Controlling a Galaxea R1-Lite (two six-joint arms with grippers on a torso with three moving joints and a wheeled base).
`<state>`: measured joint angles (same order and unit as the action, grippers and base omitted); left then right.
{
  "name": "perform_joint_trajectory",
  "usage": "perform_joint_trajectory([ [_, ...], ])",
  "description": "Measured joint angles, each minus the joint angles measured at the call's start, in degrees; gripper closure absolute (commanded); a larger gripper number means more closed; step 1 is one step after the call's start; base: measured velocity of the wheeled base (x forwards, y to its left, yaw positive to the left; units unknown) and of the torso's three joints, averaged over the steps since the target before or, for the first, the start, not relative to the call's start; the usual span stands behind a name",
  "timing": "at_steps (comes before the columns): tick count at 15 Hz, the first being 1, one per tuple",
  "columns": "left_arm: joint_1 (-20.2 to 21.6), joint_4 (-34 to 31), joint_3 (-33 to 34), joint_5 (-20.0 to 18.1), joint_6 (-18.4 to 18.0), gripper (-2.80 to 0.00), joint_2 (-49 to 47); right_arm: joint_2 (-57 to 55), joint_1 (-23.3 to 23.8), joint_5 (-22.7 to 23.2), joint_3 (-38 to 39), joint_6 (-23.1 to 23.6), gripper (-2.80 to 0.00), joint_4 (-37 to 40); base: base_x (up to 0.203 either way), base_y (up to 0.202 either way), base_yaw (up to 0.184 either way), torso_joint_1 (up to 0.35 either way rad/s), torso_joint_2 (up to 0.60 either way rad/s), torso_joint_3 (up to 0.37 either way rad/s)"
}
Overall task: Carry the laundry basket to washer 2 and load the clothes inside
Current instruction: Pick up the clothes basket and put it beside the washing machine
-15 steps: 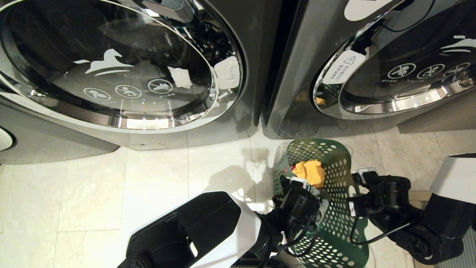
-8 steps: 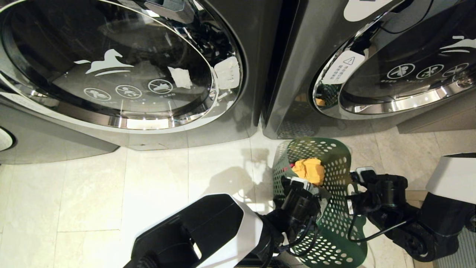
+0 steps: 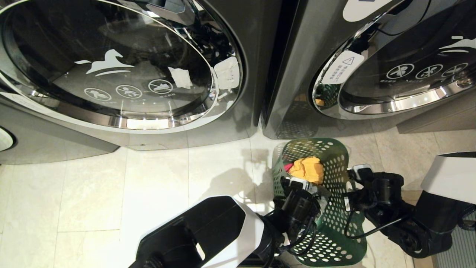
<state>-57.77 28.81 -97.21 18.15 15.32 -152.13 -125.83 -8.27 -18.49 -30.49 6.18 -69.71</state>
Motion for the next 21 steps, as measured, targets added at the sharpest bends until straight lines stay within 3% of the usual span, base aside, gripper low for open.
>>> perform_joint_trajectory([
  [4, 0.13, -0.19, 0.38, 2.72, -0.03, -2.8, 0.73, 0.01, 0.02, -0.16, 1.17, 0.89, 0.0, 0.02, 0.0, 0.0, 0.0, 0.0, 0.0, 0.0],
  [11, -0.02, -0.48, 2.08, 3.48, 0.02, -2.8, 4.02, 0.22, -0.02, -0.2, 3.69, 0.89, 0.0, 0.2, 0.0, 0.0, 0.0, 0.0, 0.0, 0.0],
  [12, -0.08, -0.45, 2.15, 3.49, 0.02, -2.8, 4.14, 0.28, -0.02, -0.24, 3.9, 0.93, -2.8, 0.22, 0.0, 0.0, 0.0, 0.0, 0.0, 0.0],
  [21, -0.16, -0.43, 3.83, 4.3, 0.02, -2.8, 5.7, -0.88, 0.04, -2.64, 5.67, 1.06, -2.8, -3.39, 0.0, 0.0, 0.0, 0.0, 0.0, 0.0],
])
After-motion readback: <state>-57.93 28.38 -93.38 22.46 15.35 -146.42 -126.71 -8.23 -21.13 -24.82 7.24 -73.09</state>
